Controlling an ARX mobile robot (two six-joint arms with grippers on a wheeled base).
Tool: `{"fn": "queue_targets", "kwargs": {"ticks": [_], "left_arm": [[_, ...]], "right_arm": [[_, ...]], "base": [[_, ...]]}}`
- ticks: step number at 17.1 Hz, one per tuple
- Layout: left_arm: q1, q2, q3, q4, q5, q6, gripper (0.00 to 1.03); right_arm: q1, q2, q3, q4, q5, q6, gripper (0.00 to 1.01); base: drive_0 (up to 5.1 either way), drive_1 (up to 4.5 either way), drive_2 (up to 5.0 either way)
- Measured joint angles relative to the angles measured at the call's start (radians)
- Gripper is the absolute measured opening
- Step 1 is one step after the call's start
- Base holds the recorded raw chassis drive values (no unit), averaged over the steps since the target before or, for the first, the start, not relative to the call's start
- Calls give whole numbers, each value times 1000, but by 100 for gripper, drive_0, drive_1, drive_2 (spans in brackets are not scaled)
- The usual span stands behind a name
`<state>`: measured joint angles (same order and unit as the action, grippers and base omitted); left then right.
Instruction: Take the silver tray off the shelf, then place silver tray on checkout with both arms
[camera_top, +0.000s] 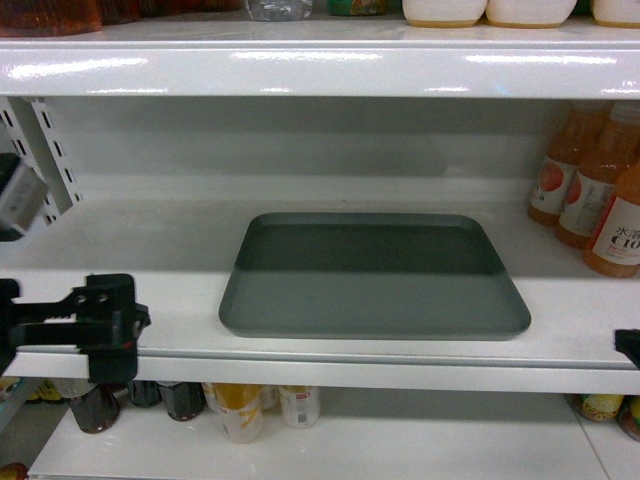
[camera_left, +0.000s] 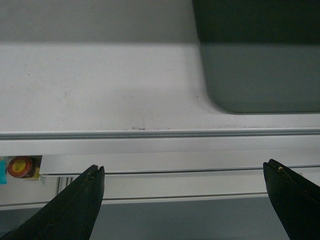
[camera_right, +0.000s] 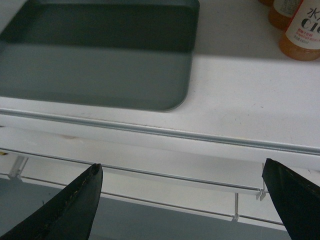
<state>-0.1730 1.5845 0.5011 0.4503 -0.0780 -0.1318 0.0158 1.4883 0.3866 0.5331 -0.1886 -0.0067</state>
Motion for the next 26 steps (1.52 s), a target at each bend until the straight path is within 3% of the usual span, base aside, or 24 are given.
{"fn": "queue_targets", "kwargs": {"ticks": [4,10,15,21,22,23,25,26], "left_arm": [[6,296,245,-32,13,-9,98],[-16,548,579,-164,-5,-45,98],[-45,691,740,-276,-16,-67,98],[-48,736,826,-381,-15,-89,98],[-48,741,843,-415,-17,-89,96],[-48,746,853,-437,-22,-90,80],[-49,722,777,-401,28,-107,25],[-49,703,732,-370,29,-124,10]], "right_arm": [[33,320,243,-20,18,58,98],[71,609,608,-121,108,110,98],[69,776,827,-245,190,119,98],[69,881,997,-398,191,118,98],[69,892,1018,-433,188,113,88],[76,893,1032,-467,188,110,71],[82,876,995,-468,173,98,16],[83,854,951,-446,156,108,3]], "base": [[0,0,0],[0,0,0],[0,0,0],[0,0,0],[0,0,0],[0,0,0],[0,0,0],[0,0,0]]}}
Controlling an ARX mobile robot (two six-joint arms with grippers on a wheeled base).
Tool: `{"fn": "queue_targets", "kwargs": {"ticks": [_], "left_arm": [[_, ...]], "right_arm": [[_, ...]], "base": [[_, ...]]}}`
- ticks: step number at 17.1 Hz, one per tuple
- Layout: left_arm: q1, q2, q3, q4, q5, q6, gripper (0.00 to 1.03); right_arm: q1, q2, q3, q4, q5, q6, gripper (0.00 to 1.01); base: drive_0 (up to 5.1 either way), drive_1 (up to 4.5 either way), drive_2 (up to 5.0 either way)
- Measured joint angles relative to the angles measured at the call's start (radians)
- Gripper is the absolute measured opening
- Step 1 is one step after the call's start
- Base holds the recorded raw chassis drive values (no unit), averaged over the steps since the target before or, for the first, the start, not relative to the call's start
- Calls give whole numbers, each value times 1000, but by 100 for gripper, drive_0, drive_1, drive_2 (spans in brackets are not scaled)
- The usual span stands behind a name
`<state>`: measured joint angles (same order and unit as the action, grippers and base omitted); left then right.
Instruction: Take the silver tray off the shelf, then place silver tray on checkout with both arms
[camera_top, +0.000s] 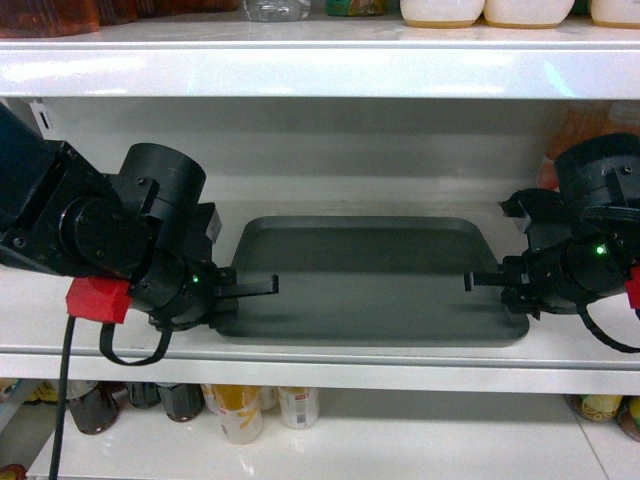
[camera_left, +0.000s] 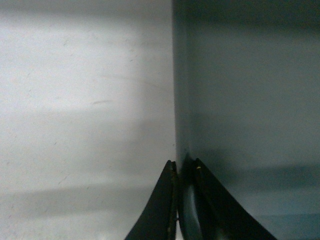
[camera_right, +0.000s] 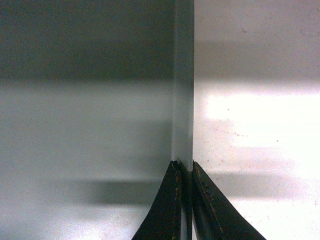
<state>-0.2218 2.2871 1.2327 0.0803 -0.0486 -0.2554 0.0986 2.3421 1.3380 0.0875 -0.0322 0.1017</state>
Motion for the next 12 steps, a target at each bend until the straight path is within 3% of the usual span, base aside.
{"fn": "queue_targets", "kwargs": {"ticks": [2,5,9,12], "left_arm": [[11,-21,-40,27,20,-23,3],[16,-81,-141,97,23,-51,3],[3,-179,-294,156,-15,-49,3],[-32,-457,-509,221,-48,-39,3]], "right_arm": [[0,-18,-42,32,-6,12,3],[13,-75,-148,99,-13,49,3],[19,-166,-311,185,-25,82,3],[16,-422,-581,314,-48,112,3]], "base": [[0,0,0],[0,0,0],[0,0,0],[0,0,0]]}}
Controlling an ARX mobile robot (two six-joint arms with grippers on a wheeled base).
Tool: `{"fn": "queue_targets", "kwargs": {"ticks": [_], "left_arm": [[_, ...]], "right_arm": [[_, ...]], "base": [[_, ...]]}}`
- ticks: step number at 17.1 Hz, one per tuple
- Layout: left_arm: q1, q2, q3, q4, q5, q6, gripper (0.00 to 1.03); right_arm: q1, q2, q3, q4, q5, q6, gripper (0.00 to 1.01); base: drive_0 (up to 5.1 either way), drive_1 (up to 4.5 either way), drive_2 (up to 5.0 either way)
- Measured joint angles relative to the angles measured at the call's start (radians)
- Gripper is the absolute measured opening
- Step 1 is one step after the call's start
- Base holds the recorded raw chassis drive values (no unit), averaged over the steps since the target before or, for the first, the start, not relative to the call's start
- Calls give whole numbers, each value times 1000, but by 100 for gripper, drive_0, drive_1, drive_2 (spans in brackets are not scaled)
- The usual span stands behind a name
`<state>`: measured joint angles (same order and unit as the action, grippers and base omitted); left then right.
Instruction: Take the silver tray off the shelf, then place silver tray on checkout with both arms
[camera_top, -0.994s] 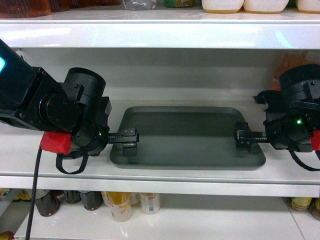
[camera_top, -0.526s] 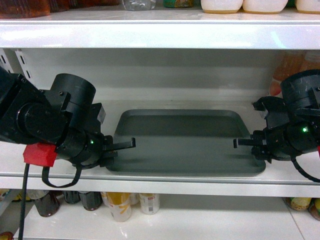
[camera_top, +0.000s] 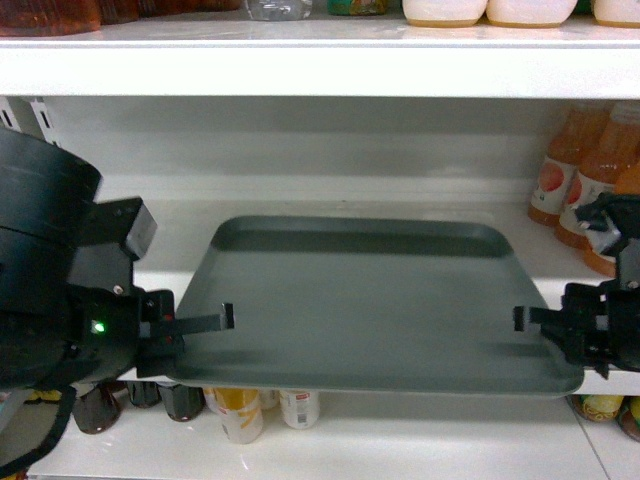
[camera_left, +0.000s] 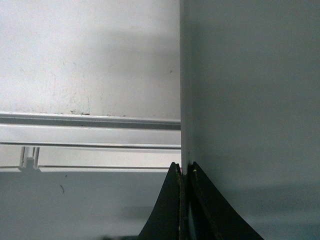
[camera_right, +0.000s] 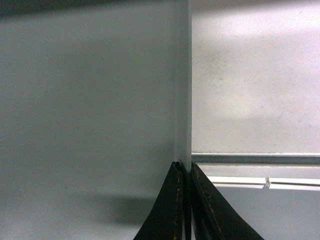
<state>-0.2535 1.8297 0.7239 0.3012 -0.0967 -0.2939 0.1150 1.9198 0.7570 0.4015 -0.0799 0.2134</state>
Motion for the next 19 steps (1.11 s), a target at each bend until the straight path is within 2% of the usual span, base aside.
{"fn": "queue_targets", "kwargs": {"ticks": [3,5,6,11,19], "left_arm": [[-43,-191,-122,13,-43,33,3],[-72,-343,-238,-25,-61,26,3],[-71,-381,-258,-14,-65,27,3],[-70,-393,-260,-6,-77,34,3],[-69,-391,-259,-6,-78,36,3]], "right_arm": [[-13,-239,-162,-5,-24,14,3],[-13,-457,-292,-60,-42,22,3],[-12,-515,-317,-61,-52,29,2],[-11,-519,-313,-56,-56,38,2],[-11,-515,-312,-55,-57,40,2]], "base": [[0,0,0],[0,0,0],[0,0,0],[0,0,0],[-1,-431,430]]}}
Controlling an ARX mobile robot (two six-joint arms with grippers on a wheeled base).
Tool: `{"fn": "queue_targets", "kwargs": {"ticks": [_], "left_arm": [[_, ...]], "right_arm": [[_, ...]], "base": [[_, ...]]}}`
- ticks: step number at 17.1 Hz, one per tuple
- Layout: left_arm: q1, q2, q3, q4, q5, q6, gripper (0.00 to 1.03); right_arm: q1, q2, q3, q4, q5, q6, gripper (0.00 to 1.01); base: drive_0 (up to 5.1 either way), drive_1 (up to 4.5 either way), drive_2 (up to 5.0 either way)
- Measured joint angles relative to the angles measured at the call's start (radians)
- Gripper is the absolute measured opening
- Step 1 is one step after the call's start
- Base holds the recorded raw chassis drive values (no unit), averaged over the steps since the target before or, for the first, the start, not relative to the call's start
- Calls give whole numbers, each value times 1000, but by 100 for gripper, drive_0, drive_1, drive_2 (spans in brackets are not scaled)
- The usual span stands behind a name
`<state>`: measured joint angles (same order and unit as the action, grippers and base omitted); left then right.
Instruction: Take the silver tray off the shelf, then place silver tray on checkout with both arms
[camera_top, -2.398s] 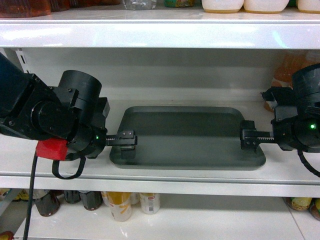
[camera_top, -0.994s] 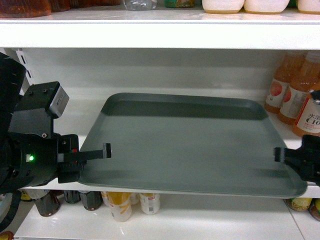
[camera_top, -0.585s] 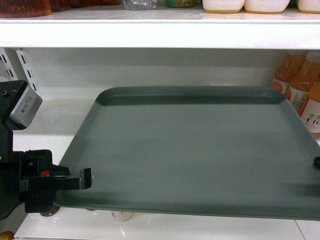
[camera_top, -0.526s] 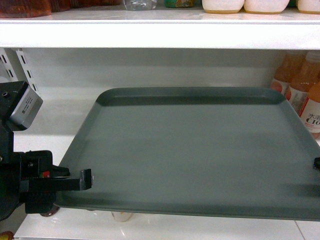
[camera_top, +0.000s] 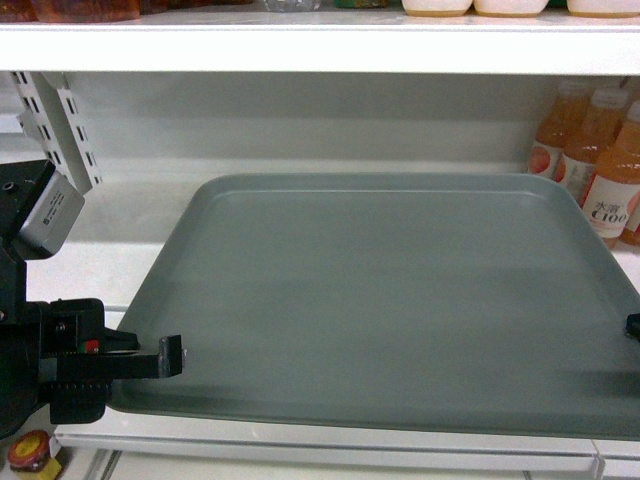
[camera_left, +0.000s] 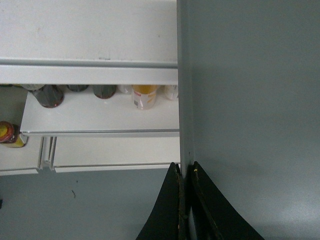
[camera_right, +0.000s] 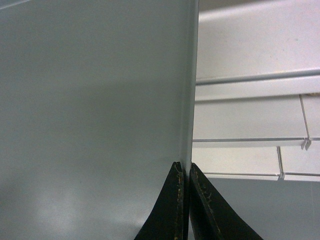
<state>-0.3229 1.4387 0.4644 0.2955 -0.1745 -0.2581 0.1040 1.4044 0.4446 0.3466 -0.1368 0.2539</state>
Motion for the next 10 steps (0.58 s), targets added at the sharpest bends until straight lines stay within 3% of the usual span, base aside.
{"fn": "queue_targets", "kwargs": {"ticks": [10], "left_arm": [[0,-2,-1,2,-1,1,3]], "right_arm": [[0,0,-1,3,-2,1,2]], "base": [[12,-417,440]]}}
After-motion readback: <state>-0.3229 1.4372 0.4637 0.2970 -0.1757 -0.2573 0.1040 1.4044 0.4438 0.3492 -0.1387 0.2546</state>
